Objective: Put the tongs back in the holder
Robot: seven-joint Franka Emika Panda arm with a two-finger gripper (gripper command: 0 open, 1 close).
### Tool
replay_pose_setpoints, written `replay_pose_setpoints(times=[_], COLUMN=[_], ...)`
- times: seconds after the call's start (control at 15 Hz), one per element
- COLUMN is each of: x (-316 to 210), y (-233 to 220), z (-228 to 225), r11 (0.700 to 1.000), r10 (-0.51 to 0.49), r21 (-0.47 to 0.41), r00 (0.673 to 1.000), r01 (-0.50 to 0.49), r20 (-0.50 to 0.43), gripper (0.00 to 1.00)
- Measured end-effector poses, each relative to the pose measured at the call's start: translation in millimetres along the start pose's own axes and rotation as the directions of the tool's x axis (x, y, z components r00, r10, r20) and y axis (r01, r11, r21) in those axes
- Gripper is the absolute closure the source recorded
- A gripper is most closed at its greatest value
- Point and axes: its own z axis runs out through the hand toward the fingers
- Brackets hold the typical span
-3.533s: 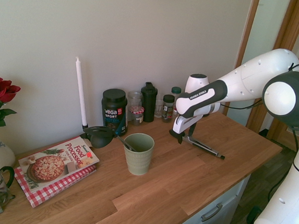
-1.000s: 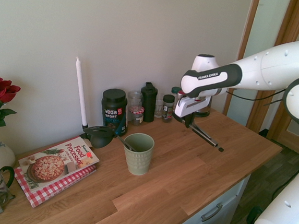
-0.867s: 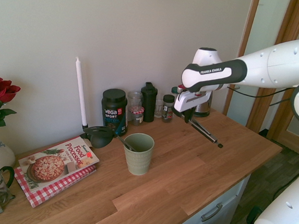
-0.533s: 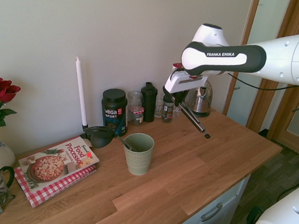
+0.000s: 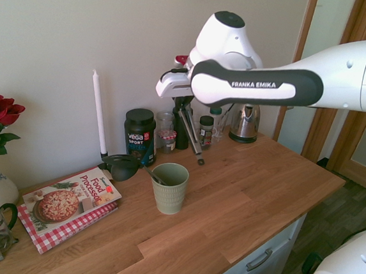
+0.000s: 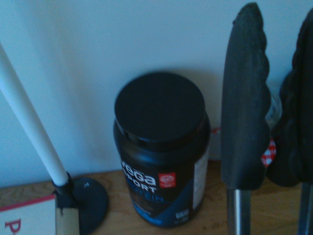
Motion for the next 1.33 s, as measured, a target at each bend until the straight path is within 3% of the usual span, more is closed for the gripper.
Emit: replay_pose_setpoints(times=[0.4, 0.73, 1.33], x=[-58.5, -97.5, -112.2], y=[6.8, 29.0, 49.8], z=[31.8, 57.1, 83.7], r11=[0.989, 0.984, 0.956], r10=[0.021, -0.011, -0.011], r21=[0.145, 0.169, 0.269], r00=[0.969, 0.959, 0.931], r01=[0.015, 0.062, 0.116], r20=[-0.245, -0.284, -0.364], gripper=[1.00, 1.00, 1.00])
